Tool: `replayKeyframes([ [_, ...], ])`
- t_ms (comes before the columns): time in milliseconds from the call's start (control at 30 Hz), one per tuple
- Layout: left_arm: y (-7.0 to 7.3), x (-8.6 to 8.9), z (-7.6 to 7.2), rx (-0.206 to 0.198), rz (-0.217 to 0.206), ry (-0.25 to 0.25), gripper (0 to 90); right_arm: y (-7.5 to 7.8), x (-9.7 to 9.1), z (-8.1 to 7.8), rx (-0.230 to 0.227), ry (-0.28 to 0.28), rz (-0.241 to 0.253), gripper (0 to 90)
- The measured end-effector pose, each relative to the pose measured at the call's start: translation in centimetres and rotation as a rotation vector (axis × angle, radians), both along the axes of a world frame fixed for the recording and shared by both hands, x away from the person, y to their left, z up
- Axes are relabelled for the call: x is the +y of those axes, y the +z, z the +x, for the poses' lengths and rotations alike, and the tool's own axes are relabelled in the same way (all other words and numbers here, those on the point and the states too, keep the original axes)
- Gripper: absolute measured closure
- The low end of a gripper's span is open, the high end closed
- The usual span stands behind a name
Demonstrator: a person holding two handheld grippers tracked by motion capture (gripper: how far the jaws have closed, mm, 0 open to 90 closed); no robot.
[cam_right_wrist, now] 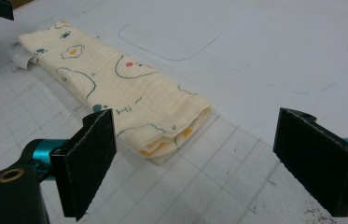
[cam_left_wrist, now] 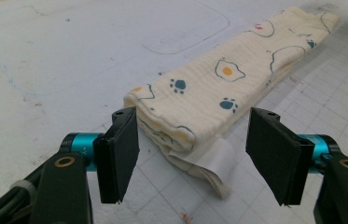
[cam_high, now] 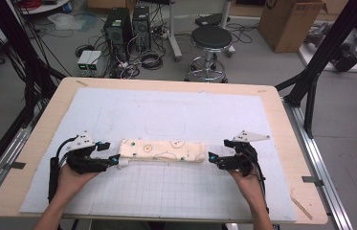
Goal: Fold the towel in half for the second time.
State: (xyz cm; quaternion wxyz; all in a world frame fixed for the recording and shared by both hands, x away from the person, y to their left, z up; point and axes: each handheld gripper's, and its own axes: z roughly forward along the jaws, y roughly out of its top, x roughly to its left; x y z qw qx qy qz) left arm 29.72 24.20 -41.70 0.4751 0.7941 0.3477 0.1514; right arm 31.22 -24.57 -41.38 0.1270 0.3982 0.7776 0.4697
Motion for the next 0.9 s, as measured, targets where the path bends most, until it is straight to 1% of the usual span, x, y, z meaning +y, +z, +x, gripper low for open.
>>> replayKeyframes([
  [167,0.0,0.1,-0.8,0.001,-0.003,0.000,33.6,-0.2,-0.5,-0.5,-0.007,-0.007,-0.006,12.5],
  [233,0.0,0.2,-1.0,-0.002,-0.001,0.000,32.9,-0.2,-0.5,-0.8,-0.003,-0.007,-0.006,12.4],
  [333,0.0,0.4,-1.3,0.003,-0.009,0.007,31.9,-0.2,-0.5,-1.2,-0.012,-0.005,-0.010,12.4],
  [367,0.0,0.5,-1.4,0.003,-0.014,0.009,31.7,-0.2,-0.5,-1.3,-0.006,-0.004,-0.008,12.4],
  [533,0.0,0.9,-2.0,0.001,-0.019,0.012,31.3,-0.2,-0.8,-1.9,-0.020,-0.003,-0.008,12.4],
  [567,0.0,0.9,-2.1,0.002,-0.018,0.015,31.3,-0.2,-0.9,-2.0,-0.014,-0.007,-0.007,12.3],
  [667,-0.1,1.2,-2.4,0.000,-0.023,0.019,31.2,-0.3,-1.3,-2.3,-0.014,-0.013,-0.005,12.3],
  [900,-0.3,1.6,-3.0,-0.005,-0.018,0.029,30.3,-0.5,-1.9,-2.8,-0.013,-0.027,-0.005,12.3],
])
